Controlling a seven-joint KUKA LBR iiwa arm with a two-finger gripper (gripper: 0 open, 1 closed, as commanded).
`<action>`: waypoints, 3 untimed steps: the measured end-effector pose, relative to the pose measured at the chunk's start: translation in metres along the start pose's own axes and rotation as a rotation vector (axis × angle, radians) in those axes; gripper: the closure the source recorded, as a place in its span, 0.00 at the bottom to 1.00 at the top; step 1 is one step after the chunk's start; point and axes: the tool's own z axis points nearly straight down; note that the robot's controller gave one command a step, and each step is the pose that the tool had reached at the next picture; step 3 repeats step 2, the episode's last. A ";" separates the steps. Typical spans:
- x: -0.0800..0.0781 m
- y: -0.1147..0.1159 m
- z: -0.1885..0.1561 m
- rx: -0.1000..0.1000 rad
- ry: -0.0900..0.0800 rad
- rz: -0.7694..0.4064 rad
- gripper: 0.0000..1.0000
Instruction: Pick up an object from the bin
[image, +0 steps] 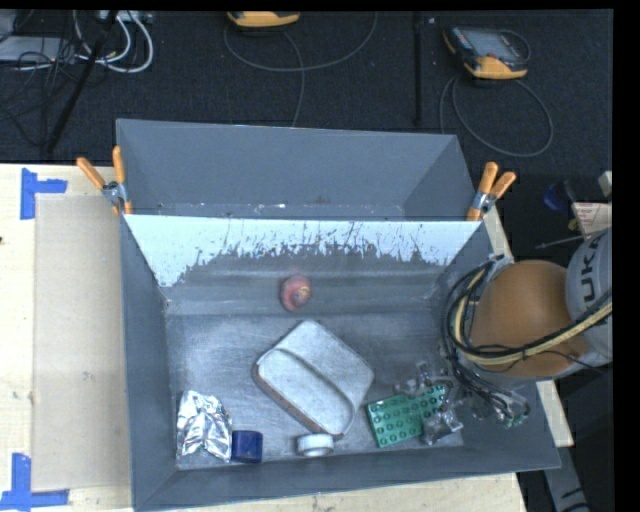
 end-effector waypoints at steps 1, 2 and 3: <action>-0.024 -0.019 0.002 -0.015 0.016 -0.387 1.00; -0.015 -0.011 -0.159 -0.005 0.007 -0.357 1.00; -0.015 -0.011 -0.159 -0.005 0.007 -0.357 1.00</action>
Offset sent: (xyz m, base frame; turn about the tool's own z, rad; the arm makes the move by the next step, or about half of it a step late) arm 0.0288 -0.0134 -0.0038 -0.3873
